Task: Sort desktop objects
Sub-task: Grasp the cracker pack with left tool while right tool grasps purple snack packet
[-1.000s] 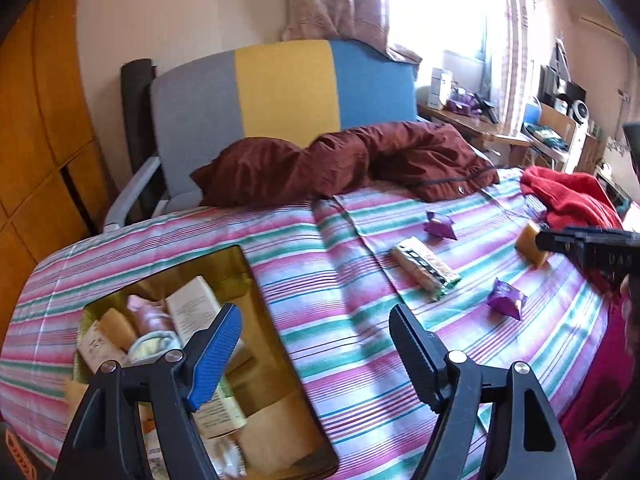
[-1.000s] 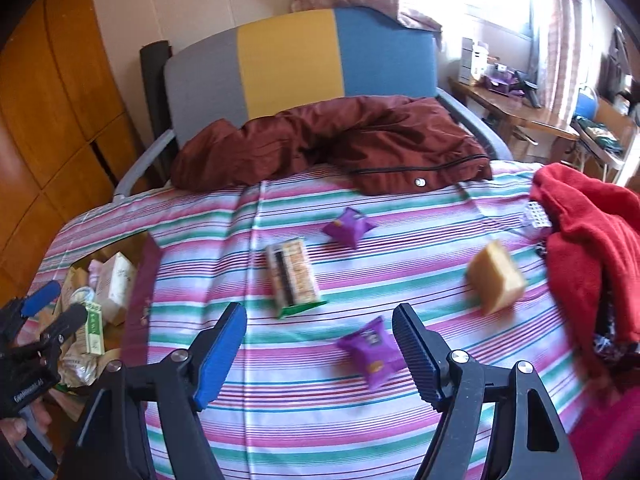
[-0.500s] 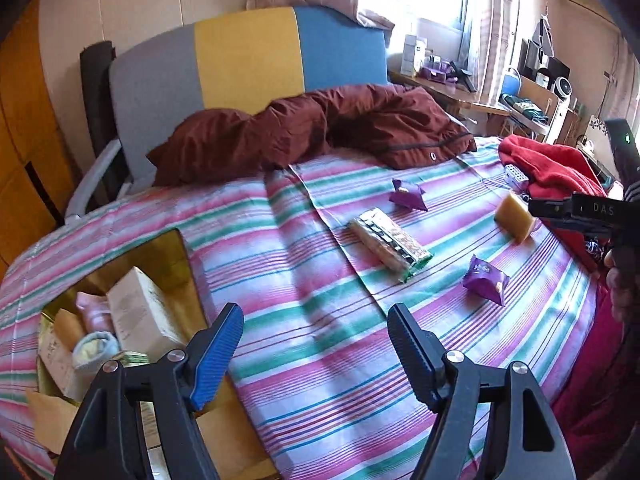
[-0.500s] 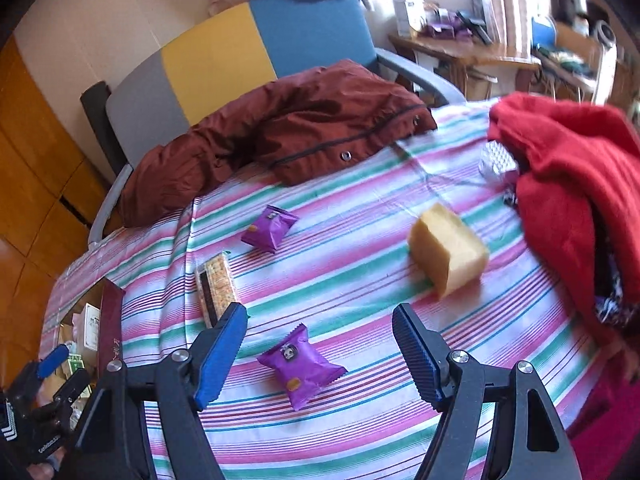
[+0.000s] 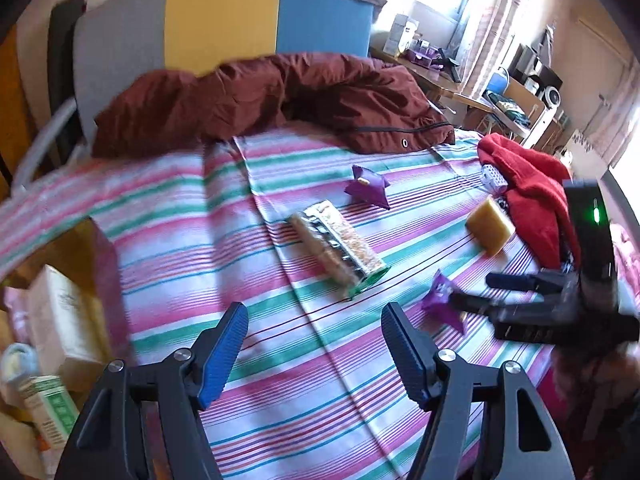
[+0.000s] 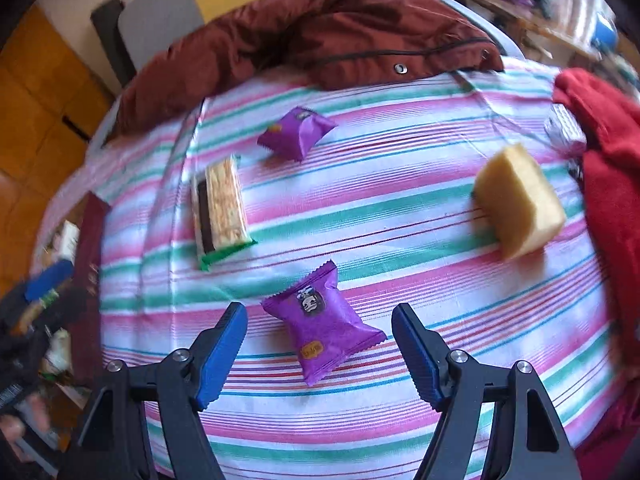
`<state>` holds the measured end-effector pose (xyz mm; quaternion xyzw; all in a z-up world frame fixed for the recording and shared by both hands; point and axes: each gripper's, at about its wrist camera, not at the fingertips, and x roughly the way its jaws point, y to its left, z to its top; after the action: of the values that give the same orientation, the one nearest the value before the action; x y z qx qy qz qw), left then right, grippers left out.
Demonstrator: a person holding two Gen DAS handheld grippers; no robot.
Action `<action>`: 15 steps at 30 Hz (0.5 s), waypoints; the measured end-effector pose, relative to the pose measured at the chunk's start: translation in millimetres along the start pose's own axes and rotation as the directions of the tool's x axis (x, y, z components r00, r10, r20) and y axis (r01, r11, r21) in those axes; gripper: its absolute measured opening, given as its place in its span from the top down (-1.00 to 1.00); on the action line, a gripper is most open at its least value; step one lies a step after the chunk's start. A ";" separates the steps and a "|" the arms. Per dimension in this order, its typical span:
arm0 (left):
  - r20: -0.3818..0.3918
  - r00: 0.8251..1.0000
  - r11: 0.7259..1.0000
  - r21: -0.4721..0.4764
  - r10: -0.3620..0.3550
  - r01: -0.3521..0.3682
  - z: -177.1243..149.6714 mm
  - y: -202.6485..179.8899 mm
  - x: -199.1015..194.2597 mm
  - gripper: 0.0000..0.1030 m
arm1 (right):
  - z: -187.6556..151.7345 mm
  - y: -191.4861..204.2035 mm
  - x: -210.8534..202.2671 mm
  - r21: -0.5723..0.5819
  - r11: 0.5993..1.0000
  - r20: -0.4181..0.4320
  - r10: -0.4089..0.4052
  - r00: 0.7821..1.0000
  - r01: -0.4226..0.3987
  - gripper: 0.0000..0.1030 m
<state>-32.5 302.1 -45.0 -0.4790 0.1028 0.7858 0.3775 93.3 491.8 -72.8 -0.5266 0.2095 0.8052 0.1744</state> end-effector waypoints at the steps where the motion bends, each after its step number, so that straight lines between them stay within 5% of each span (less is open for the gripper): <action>1: -0.017 1.000 1.000 -0.021 -0.016 0.015 3.1 0.9 5.9 -0.33 | -0.3 3.2 3.0 -0.021 1.000 -0.007 -0.011 1.000 0.011 -0.46; 9: -0.086 0.988 0.978 -0.172 -0.132 0.116 28.0 7.5 42.4 -0.29 | 2.7 9.3 21.3 -0.106 0.993 -0.052 -0.057 0.997 0.051 -0.43; 11: -0.102 0.983 0.971 -0.201 -0.154 0.131 33.5 7.9 51.6 -0.29 | 1.8 11.5 25.3 -0.132 0.989 -0.066 -0.072 0.995 0.063 -0.30; 13: -0.120 0.980 0.966 -0.223 -0.159 0.130 38.7 7.3 60.8 -0.29 | -2.0 13.4 33.2 -0.158 0.985 -0.111 -0.085 0.990 0.067 0.12; 15: -0.130 0.979 0.963 -0.237 -0.159 0.125 43.0 6.0 69.0 -0.29 | -3.7 13.9 34.3 -0.176 0.981 -0.113 -0.109 0.988 0.088 0.17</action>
<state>-83.4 354.5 -81.1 -0.5821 0.0051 0.7254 0.3672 76.0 480.1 -103.5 -0.5974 0.1239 0.7770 0.1552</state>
